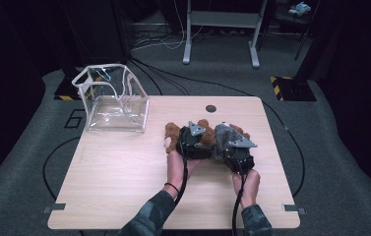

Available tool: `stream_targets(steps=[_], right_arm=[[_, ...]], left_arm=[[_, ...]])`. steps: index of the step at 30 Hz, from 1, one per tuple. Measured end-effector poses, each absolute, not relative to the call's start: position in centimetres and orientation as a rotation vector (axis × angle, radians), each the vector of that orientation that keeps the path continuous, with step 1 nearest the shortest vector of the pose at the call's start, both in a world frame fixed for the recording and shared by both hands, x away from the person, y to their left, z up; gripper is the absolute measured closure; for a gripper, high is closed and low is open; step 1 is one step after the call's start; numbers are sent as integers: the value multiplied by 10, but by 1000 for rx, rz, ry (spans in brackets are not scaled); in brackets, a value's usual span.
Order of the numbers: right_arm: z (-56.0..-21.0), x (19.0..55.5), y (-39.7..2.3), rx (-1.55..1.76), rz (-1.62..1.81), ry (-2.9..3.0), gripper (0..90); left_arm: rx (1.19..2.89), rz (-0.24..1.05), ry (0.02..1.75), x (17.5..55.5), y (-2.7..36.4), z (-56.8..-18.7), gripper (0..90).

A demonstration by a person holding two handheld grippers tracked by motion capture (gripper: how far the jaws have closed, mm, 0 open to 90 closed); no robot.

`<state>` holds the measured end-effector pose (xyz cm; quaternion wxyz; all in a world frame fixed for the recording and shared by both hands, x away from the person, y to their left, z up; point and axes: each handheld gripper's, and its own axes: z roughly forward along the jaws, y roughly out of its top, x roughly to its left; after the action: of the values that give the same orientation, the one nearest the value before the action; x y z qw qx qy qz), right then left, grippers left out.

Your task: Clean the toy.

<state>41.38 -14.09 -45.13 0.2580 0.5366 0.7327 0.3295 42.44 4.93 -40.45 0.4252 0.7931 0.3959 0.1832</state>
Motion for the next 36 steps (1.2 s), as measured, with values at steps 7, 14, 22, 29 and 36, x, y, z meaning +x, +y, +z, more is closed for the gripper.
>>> stream_targets(steps=[7,14,22,29,36], right_arm=[[-447,408,-152,1478,914,1935,756],[-451,382,-136,1391,946,2014,756],[-465,400,-169,1517,831,1938,757],[-470,384,-181,1526,830,1931,756],[-430,363,-131,1272,1005,1970,756]], left_arm=[[2028,528,887,393,65,-431,278],[2090,513,887,377,84,-474,249],[2101,523,995,381,124,-501,227],[2057,535,1080,385,146,-515,224],[2036,528,1084,386,145,-508,225]])
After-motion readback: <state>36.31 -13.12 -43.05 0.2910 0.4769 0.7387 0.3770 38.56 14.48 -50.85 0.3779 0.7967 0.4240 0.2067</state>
